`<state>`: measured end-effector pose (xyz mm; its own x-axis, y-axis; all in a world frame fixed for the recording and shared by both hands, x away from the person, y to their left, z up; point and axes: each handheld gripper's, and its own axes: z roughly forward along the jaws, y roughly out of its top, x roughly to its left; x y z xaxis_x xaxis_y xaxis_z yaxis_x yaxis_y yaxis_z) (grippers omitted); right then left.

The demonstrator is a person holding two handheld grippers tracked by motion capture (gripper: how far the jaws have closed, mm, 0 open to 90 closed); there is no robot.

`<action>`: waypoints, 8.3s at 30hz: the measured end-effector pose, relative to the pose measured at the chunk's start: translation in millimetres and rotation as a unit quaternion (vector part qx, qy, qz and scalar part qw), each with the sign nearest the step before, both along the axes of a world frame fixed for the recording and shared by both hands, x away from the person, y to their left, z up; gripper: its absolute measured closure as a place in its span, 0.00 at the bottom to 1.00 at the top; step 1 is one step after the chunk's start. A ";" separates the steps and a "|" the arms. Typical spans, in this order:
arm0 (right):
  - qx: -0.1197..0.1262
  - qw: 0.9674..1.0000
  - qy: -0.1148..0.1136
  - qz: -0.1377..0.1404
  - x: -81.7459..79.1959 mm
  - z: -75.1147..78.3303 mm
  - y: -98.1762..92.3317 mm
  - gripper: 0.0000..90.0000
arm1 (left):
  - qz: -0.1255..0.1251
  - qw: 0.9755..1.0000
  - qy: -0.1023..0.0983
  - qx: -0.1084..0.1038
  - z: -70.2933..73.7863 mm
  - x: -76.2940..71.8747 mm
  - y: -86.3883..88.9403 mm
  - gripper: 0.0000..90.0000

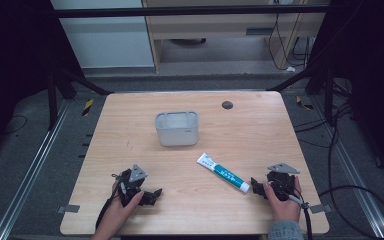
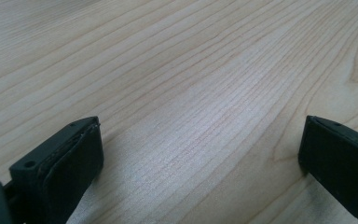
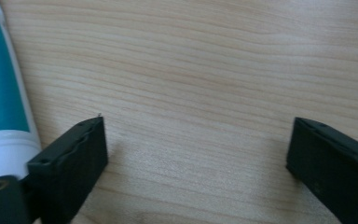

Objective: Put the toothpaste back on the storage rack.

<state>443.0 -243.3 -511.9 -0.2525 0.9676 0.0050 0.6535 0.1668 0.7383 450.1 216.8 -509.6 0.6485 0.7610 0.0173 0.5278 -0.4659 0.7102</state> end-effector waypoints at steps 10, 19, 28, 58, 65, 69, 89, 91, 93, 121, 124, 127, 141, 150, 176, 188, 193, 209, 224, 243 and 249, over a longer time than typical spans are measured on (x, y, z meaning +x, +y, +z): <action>-0.073 0.996 -0.025 0.045 -2.0 41.3 40.8 0.09 | 0.000 1.000 0.000 0.000 0.0 0.0 0.0 0.00; -0.086 0.990 0.019 0.108 11.6 60.7 81.9 0.19 | 0.000 1.000 0.000 0.000 0.0 0.0 0.0 0.00; -0.132 0.979 0.006 0.153 27.5 81.3 111.1 0.26 | 0.000 1.000 0.000 0.000 0.0 0.0 0.0 0.00; -0.140 0.952 0.133 0.238 80.5 90.0 153.4 0.32 | 0.000 1.000 0.000 0.000 0.0 0.1 0.0 0.00; -0.144 0.946 0.144 0.250 84.6 83.8 161.3 0.34 | 0.000 1.000 0.000 0.001 0.1 0.1 0.0 0.00; -0.143 0.945 0.151 0.252 85.7 79.8 164.6 0.33 | 0.000 1.000 0.000 0.000 0.0 0.1 -0.1 0.00; -0.135 0.941 0.194 0.242 92.0 52.3 164.6 0.34 | 0.000 1.000 0.000 0.001 0.1 0.1 0.0 0.00; -0.135 0.940 0.199 0.243 92.5 49.9 164.0 0.36 | 0.000 1.000 0.000 0.001 0.1 0.1 0.0 0.00; -0.138 0.938 0.200 0.245 93.7 47.7 162.5 0.38 | 0.000 1.000 0.000 0.001 0.1 0.1 0.0 0.00; -0.137 0.932 0.223 0.251 99.1 42.6 159.3 0.61 | -0.001 1.000 0.000 0.000 0.0 0.1 0.0 0.00; -0.139 0.931 0.222 0.255 99.7 42.5 158.3 0.62 | 0.000 1.000 0.000 0.001 0.1 0.1 0.0 0.00; -0.138 0.932 0.225 0.250 99.2 42.9 158.7 0.64 | 0.000 1.000 0.000 0.001 0.0 0.1 0.0 0.00; -0.135 0.932 0.233 0.243 100.2 44.4 157.1 0.76 | 0.000 1.000 0.000 0.001 0.0 0.1 0.0 0.00; -0.133 0.938 0.220 0.231 95.8 47.1 157.0 0.85 | 0.000 1.000 0.000 0.001 0.1 0.1 0.0 0.00; -0.085 0.965 0.166 0.185 75.4 79.6 115.4 0.89 | 0.000 1.000 0.000 0.001 0.1 0.1 0.0 0.00; -0.023 0.983 0.086 0.158 57.5 114.2 80.5 0.89 | 0.000 1.000 0.000 0.001 0.1 0.1 0.0 0.00; -0.015 0.986 0.059 0.156 54.7 125.1 80.7 0.89 | 0.000 1.000 0.000 0.001 0.1 0.1 -0.1 0.00; -0.005 0.991 -0.030 0.129 60.8 139.6 102.9 0.89 | 0.000 1.000 0.000 0.001 0.1 0.1 -0.1 0.00; 0.014 0.985 -0.070 0.159 73.7 150.5 141.1 0.89 | 0.000 1.000 0.000 0.001 0.1 0.1 0.0 0.00; 0.030 0.976 -0.115 0.181 102.2 185.5 194.3 0.89 | 0.000 1.000 -0.001 0.000 0.0 0.2 -0.1 0.00; 0.043 0.976 -0.128 0.171 112.2 193.9 200.8 0.89 | 0.000 1.000 0.000 0.000 0.1 0.2 -0.1 0.00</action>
